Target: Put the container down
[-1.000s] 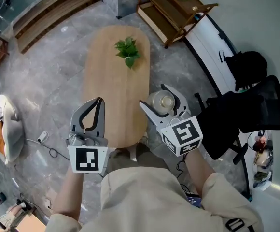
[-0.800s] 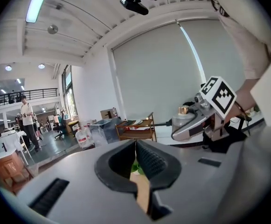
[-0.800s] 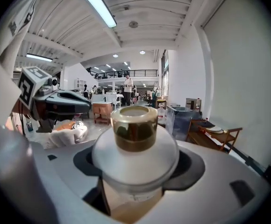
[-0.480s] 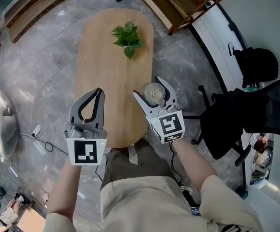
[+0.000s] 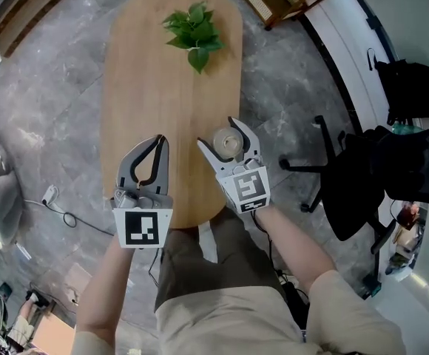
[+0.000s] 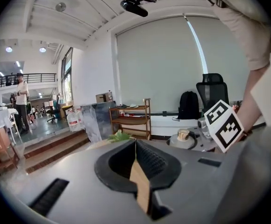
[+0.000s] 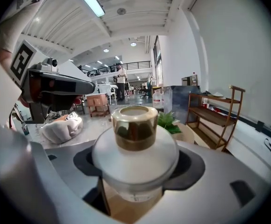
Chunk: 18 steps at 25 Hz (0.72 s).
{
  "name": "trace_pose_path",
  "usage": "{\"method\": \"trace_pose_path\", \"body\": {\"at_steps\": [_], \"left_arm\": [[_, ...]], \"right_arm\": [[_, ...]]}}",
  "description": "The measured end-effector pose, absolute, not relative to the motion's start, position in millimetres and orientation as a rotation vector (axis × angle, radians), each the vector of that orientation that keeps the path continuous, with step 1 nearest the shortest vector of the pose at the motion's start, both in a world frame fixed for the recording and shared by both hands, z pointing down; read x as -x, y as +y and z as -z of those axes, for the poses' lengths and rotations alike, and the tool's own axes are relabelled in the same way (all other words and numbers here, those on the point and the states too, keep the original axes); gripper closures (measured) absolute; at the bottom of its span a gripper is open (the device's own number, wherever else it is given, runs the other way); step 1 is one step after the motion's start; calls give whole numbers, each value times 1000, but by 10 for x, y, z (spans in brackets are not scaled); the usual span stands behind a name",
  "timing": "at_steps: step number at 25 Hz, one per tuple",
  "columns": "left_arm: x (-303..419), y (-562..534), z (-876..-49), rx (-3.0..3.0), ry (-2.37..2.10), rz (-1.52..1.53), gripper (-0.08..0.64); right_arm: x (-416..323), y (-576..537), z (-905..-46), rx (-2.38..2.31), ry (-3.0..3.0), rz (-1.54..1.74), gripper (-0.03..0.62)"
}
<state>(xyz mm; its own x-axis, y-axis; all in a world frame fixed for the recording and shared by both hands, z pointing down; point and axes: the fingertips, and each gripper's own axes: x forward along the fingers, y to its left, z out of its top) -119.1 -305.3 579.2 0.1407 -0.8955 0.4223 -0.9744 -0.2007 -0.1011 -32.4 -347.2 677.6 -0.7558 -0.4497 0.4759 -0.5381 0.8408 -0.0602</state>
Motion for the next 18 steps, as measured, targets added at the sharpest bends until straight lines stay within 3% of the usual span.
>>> {"method": "trace_pose_path", "body": {"at_steps": [9,18], "left_arm": [[1123,-2901,-6962,-2177,-1755,-609,552],[949,-2729,-7704,-2081,-1675,-639,552]], "right_arm": [[318,-3268,-8017,-738,-2492,-320,259],[197,-3143,-8735,-747,-2419,-324,259]]}}
